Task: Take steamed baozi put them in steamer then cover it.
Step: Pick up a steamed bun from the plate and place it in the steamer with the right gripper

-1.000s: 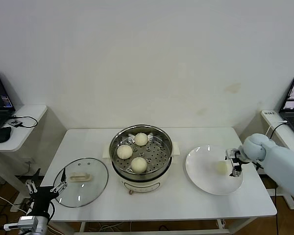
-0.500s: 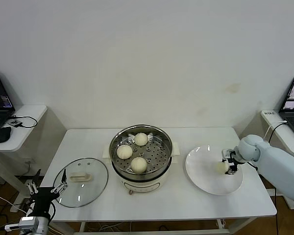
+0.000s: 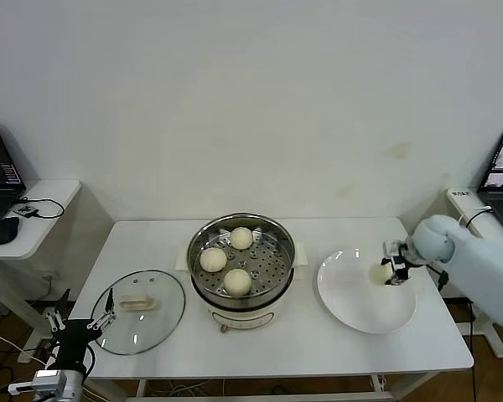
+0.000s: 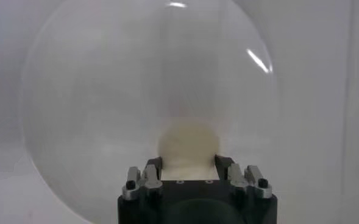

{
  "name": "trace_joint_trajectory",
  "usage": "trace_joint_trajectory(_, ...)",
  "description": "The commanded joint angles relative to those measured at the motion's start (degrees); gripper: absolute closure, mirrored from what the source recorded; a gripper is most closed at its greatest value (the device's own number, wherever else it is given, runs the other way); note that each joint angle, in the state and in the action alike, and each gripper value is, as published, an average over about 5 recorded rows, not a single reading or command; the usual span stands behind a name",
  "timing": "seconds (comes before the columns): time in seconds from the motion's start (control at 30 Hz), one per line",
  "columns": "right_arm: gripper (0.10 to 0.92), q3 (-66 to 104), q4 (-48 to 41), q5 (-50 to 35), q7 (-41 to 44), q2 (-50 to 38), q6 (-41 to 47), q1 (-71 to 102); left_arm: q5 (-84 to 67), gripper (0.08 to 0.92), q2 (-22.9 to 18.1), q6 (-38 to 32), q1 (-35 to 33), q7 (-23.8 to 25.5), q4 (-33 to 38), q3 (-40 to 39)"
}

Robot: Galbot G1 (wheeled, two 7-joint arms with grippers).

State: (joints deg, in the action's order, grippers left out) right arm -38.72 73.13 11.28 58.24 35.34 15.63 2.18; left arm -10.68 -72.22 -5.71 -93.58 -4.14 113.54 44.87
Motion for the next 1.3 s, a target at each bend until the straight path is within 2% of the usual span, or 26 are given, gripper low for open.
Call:
trace_joint_trajectory(0.03, 0.465, -13.1, 9.9, -12.2, 0.9, -3.6, 4.4, -21.6, -0.1, 0.177, 0.1, 0.0, 0.2, 0.0, 0.1, -0.2)
trace_joint_trajectory(0.27, 0.457, -24.5, 14.6, -25.4, -1.7, 2.0, 10.4, -38.4, -0.3, 0.177, 0.6, 0.0, 0.7, 0.0, 0.1, -0.7)
trace_joint_trajectory(0.63, 0.448, -29.6, 13.8, -40.2, -10.5, 18.4, 19.3, -39.6, -0.7, 0.177, 0.3, -0.3, 0.6, -0.1, 0.3, -0.3)
trace_joint_trajectory(0.93, 0.448, -29.6, 7.9, -42.2, -16.1, 27.3, 25.3, -31.2, -0.8, 0.177, -0.3, -0.3, 0.3, -0.1, 0.8, 0.0)
trace_joint_trajectory(1.3, 0.448, -29.2, 4.9, -38.9, -17.7, 29.4, 26.1, -24.9, -0.7, 0.177, -0.8, -0.6, 0.1, -0.1, 0.7, 0.1)
